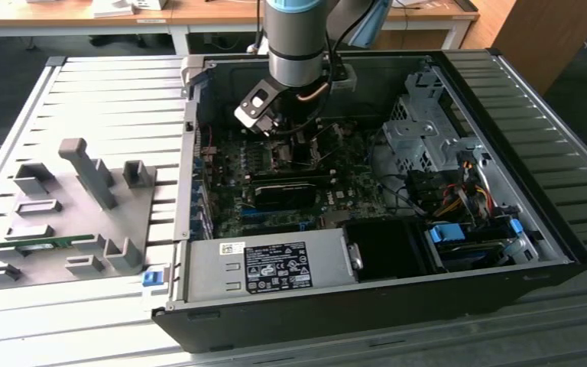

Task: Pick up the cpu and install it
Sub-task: 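Place the cpu into insertion slot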

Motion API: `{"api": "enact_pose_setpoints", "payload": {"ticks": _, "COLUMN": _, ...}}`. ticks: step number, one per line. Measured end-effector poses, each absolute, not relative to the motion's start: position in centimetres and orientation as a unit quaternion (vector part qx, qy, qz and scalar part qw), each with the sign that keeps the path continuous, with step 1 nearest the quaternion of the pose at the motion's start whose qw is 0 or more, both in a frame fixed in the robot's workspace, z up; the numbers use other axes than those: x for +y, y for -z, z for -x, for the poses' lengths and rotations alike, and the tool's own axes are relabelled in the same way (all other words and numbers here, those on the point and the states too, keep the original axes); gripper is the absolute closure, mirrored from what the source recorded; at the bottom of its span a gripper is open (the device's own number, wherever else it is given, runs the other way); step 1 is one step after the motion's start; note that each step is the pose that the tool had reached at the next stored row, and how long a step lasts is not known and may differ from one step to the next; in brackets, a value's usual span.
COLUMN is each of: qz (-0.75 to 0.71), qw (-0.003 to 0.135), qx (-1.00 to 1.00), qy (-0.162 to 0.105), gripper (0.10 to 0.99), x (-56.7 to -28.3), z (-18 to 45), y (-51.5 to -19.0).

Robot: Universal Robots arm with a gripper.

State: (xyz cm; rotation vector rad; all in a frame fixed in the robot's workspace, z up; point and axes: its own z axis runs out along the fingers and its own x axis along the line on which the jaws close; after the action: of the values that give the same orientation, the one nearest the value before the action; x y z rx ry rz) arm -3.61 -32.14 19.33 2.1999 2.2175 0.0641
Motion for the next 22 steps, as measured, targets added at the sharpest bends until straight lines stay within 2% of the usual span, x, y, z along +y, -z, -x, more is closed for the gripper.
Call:
{"api": "enact_pose_setpoints", "payload": {"ticks": 13, "qz": -0.704, "qw": 0.006, "qx": 0.71, "qy": -0.019, "gripper": 0.427, "x": -32.1, "z": 3.5, "y": -20.2}}
{"api": "enact_pose_setpoints", "payload": {"ticks": 15, "qz": -0.704, "qw": 0.005, "qx": 0.71, "qy": -0.018, "gripper": 0.557, "x": -32.1, "z": 3.5, "y": -20.3}}
{"api": "enact_pose_setpoints", "payload": {"ticks": 16, "qz": -0.704, "qw": 0.005, "qx": 0.71, "qy": -0.018, "gripper": 0.557, "x": -32.1, "z": 3.5, "y": -20.3}}
{"api": "enact_pose_setpoints", "payload": {"ticks": 19, "qz": -0.704, "qw": 0.004, "qx": 0.71, "qy": -0.017, "gripper": 0.733, "x": -32.1, "z": 3.4, "y": -20.3}}
{"api": "enact_pose_setpoints", "payload": {"ticks": 20, "qz": -0.704, "qw": 0.004, "qx": 0.71, "qy": -0.016, "gripper": 0.733, "x": -32.1, "z": 3.4, "y": -20.3}}
{"api": "enact_pose_setpoints", "payload": {"ticks": 22, "qz": -0.705, "qw": 0.003, "qx": 0.709, "qy": -0.015, "gripper": 0.851, "x": -32.1, "z": 3.3, "y": -20.3}}
